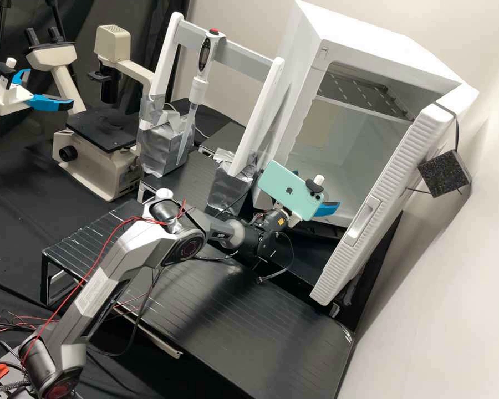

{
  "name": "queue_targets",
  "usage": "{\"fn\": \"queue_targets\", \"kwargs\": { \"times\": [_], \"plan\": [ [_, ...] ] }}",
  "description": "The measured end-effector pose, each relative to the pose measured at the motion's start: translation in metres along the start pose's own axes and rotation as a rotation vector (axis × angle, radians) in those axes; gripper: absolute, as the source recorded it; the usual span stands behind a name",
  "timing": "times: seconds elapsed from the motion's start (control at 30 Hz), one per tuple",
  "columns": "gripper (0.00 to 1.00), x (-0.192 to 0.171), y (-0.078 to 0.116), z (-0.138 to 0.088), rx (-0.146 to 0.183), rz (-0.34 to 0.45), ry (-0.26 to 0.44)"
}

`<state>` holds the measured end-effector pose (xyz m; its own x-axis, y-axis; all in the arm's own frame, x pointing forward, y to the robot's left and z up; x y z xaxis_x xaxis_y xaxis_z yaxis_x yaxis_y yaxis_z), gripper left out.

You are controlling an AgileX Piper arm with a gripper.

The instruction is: Move the petri dish to the incubator

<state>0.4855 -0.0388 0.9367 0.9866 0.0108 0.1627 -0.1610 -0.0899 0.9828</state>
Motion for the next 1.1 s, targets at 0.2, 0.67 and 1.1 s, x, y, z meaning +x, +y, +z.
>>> {"fn": "queue_targets", "kwargs": {
  "times": [0.2, 0.67, 1.1],
  "plan": [
    [1.00, 0.000, -0.001, -0.001, -0.015, -0.003, 0.002],
    [1.00, -0.030, 0.005, 0.003, -0.081, -0.024, 0.008],
    [1.00, -0.079, 0.028, 0.009, -0.108, 0.016, 0.064]
  ]
}}
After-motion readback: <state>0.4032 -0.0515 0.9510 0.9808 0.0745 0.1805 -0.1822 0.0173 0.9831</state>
